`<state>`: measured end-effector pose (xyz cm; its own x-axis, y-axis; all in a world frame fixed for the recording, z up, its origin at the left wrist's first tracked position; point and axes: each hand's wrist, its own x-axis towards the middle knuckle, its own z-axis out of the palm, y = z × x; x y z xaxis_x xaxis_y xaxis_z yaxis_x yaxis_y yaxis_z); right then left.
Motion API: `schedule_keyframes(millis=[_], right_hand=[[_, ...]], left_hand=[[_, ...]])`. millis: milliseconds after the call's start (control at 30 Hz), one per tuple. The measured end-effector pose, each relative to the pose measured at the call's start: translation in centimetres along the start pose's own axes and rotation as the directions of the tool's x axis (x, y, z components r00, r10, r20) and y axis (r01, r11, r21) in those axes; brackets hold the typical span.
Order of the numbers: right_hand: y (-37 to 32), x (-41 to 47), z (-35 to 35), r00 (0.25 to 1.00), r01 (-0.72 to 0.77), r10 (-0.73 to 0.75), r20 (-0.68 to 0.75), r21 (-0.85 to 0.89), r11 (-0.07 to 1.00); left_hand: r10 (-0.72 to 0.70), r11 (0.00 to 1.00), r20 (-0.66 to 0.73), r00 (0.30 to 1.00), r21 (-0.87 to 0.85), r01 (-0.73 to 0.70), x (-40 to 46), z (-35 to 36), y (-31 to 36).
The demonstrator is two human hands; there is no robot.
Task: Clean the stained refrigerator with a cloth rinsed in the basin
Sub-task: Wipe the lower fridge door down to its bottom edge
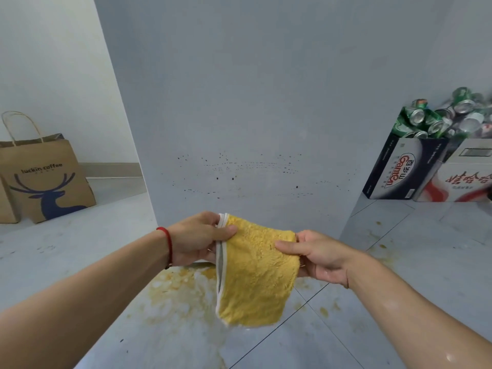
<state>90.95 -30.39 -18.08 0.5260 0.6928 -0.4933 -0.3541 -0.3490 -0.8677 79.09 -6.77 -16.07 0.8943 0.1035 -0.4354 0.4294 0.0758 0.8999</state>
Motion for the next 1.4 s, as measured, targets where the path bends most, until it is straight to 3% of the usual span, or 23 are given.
schedule_keyframes(millis=[133, 233, 267, 300, 367, 433, 533, 600, 633, 700, 733, 800, 867, 933, 1000, 1100, 1167, 1267, 1333, 1400], right_hand=[[-0.1, 1.3, 1.3, 0.958, 0.045, -0.092, -0.27, -0.177, 0.983], [-0.3, 1.6, 1.3, 0.912, 0.196, -0.275, -0.304, -0.268, 0.943], [-0.4, 1.4, 1.1, 0.913, 0.227, -0.311, -0.263, -0.306, 0.925], [-0.6, 1.3, 0.9, 0.923, 0.238, -0.324, -0.208, -0.353, 0.905], [-0.8, 1.1, 0.8, 0.928, 0.225, -0.346, -0.141, -0.53, 0.818], [-1.0, 1.2, 1.2, 0.902, 0.183, -0.404, -0.152, -0.713, 0.677], [-2.0, 1.0, 1.9, 0.849, 0.134, -0.494, -0.186, -0.83, 0.542], [-2.8, 0.6, 1.5, 0.859, 0.103, -0.479, -0.179, -0.857, 0.504], [-3.1, 0.4, 1.2, 0.877, 0.129, -0.455, -0.154, -0.837, 0.532], [-3.2, 0.3, 0.7, 0.915, 0.216, -0.382, -0.132, -0.639, 0.738], [-3.2, 0.3, 0.6, 0.925, 0.249, -0.356, -0.136, -0.491, 0.835], [-3.1, 0.6, 0.9, 0.924, 0.311, -0.34, -0.173, -0.178, 0.934], [-2.5, 1.2, 1.5, 0.931, 0.341, -0.303, -0.204, 0.183, 0.922], [-1.2, 1.7, 2.7, 0.956, 0.292, -0.234, -0.178, 0.512, 0.808], [0.1, 1.9, 4.7, 0.983, 0.166, -0.179, -0.049, 0.671, 0.723], [0.3, 1.4, 7.4, 0.972, 0.027, -0.193, 0.138, 0.745, 0.666], [-0.7, 1.3, 8.0, 0.978, 0.082, -0.196, 0.076, 0.72, 0.689], [-2.4, 1.5, 8.9, 0.977, 0.208, -0.193, -0.09, 0.6, 0.772], [-3.6, 1.4, 9.2, 0.955, 0.297, -0.243, -0.171, 0.507, 0.809], [-4.9, 1.1, 10.0, 0.912, 0.406, -0.347, -0.219, 0.356, 0.842]], left_hand=[[0.014, 0.994, -0.282, 0.959, 0.105, 0.016, 0.6, 0.9, -0.4], [0.085, 0.996, -0.287, 0.954, 0.033, -0.079, 0.7, 0.1, -0.4], [0.133, 0.987, -0.244, 0.961, 0.119, -0.107, 0.5, -0.1, -0.3], [0.195, 0.946, -0.201, 0.96, 0.295, -0.131, 0.4, -0.1, -0.4], [0.329, 0.701, -0.181, 0.927, 0.705, -0.111, 0.4, 0.0, -0.6], [0.48, 0.481, -0.16, 0.863, 0.87, -0.106, 0.8, 0.6, -0.8], [0.523, 0.421, -0.162, 0.837, 0.903, -0.088, 1.2, 0.9, -0.7], [0.475, 0.524, -0.221, 0.852, 0.849, -0.072, 1.2, 0.5, 0.0], [0.425, 0.637, -0.268, 0.864, 0.767, -0.076, 1.1, 0.3, 0.5], [0.261, 0.903, -0.295, 0.919, 0.412, -0.124, 0.3, 0.0, 1.6], [0.196, 0.966, -0.25, 0.948, 0.217, -0.142, 0.1, 0.0, 1.8], [0.148, 0.988, -0.196, 0.969, -0.009, -0.153, -0.1, 0.3, 1.8], [0.167, 0.979, -0.205, 0.964, -0.084, -0.187, 0.2, 0.5, 1.8], [0.212, 0.966, -0.191, 0.958, -0.108, -0.235, 0.3, 0.8, 2.1], [0.247, 0.958, -0.167, 0.954, -0.105, -0.267, 0.3, 0.8, 2.3], [0.314, 0.947, -0.289, 0.904, 0.169, -0.274, 0.6, 0.2, 2.0], [0.359, 0.914, -0.405, 0.841, 0.336, -0.229, 0.4, -0.5, 2.4], [0.423, 0.877, -0.486, 0.765, 0.431, -0.211, -0.6, -1.6, 3.5], [0.518, 0.827, -0.564, 0.643, 0.523, -0.207, -1.2, -2.5, 4.3], [0.579, 0.813, -0.672, 0.462, 0.52, -0.262, -2.2, -4.2, 5.2]])
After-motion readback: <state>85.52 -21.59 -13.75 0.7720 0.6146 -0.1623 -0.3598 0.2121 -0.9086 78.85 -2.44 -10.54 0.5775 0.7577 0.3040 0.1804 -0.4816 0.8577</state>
